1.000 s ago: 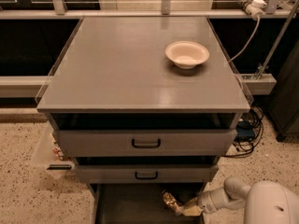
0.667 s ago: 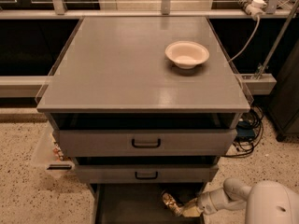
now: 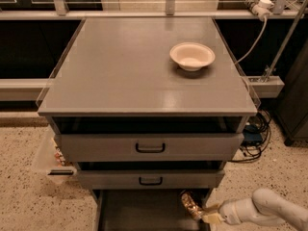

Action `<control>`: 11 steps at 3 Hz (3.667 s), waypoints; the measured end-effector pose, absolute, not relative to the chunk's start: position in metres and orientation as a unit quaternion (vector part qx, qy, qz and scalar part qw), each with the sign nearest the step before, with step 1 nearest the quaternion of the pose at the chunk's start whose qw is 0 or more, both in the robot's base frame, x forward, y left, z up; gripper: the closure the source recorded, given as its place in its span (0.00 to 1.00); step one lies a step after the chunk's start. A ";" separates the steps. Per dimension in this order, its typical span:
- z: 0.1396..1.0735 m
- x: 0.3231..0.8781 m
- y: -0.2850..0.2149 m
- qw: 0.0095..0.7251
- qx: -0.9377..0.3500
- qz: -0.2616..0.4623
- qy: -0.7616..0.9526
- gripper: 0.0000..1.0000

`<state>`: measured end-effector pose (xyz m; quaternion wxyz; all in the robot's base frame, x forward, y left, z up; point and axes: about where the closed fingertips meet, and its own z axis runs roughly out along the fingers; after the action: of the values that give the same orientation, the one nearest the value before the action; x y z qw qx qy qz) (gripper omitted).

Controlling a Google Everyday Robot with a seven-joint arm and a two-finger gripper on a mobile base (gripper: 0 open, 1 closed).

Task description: Pick orange can from bottom drawer and place on counter

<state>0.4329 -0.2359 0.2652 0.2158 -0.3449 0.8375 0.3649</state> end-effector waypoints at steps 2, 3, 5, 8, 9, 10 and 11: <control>0.339 0.326 -0.241 0.157 -0.307 0.383 0.857 1.00; 0.342 0.325 -0.241 0.156 -0.309 0.382 0.857 1.00; 0.397 0.325 -0.214 0.179 -0.354 0.344 0.851 1.00; 0.548 0.348 -0.145 0.225 -0.439 0.232 0.839 1.00; 0.548 0.348 -0.145 0.225 -0.439 0.232 0.839 1.00; 0.558 0.352 -0.145 0.228 -0.450 0.220 0.835 1.00; 0.609 0.360 -0.147 0.250 -0.480 0.185 0.820 1.00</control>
Offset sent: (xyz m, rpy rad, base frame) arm -0.1390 -0.0115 0.0681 0.0203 0.2514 -0.0496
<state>0.3600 -0.1469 0.6087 0.2503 -0.4803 0.8200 0.1850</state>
